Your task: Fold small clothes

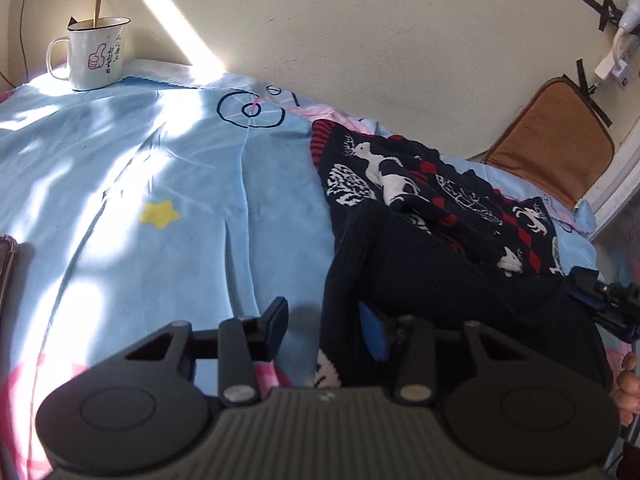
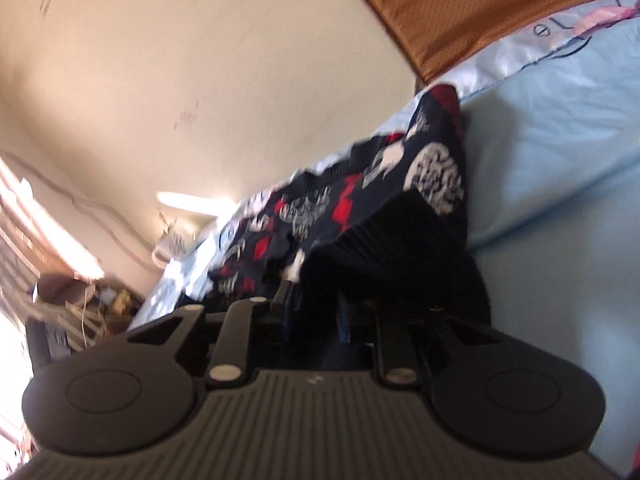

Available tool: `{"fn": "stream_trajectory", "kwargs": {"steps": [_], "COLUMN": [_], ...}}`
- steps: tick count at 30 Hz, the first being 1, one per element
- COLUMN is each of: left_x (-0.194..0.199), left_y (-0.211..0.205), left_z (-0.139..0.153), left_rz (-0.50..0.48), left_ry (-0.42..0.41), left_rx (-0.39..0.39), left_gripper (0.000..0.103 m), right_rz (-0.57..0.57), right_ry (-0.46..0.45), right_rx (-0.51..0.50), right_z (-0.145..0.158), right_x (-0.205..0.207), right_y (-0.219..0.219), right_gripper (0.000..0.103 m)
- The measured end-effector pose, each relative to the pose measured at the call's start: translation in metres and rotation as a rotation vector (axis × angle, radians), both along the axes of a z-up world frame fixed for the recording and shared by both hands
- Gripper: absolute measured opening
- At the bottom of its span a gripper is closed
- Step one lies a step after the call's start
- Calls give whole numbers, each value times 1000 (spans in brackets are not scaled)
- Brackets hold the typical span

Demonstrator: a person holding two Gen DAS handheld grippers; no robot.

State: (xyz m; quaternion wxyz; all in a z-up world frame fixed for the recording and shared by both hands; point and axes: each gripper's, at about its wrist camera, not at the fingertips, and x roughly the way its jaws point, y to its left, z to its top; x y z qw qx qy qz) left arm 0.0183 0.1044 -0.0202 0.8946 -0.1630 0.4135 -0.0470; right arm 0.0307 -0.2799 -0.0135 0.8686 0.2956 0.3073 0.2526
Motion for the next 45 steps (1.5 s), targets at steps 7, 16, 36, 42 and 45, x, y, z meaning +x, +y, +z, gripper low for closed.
{"fn": "stream_trajectory", "kwargs": {"steps": [7,16,36,42,45], "left_x": [-7,61,256,219,168], "left_y": [11,17,-144,-136,-124], "left_z": [7,49,-18,17,46], "left_rz": [-8,-15,-380,-309,-289], "left_ry": [-29,-130,-65,-144,-226], "left_rx": [-1,115,413,416,376], "left_gripper": [57,82,18,10,10], "right_rz": [-145,-147,267,220,215], "right_ry": [-61,-29,99,4,-86], "right_rx": [24,-150,-422,-372,-335], "right_z": [17,38,7,38,68], "right_x": [-12,16,229,196,152], "right_y": [-40,-53,64,61,56], "right_gripper": [46,65,22,19,19]}}
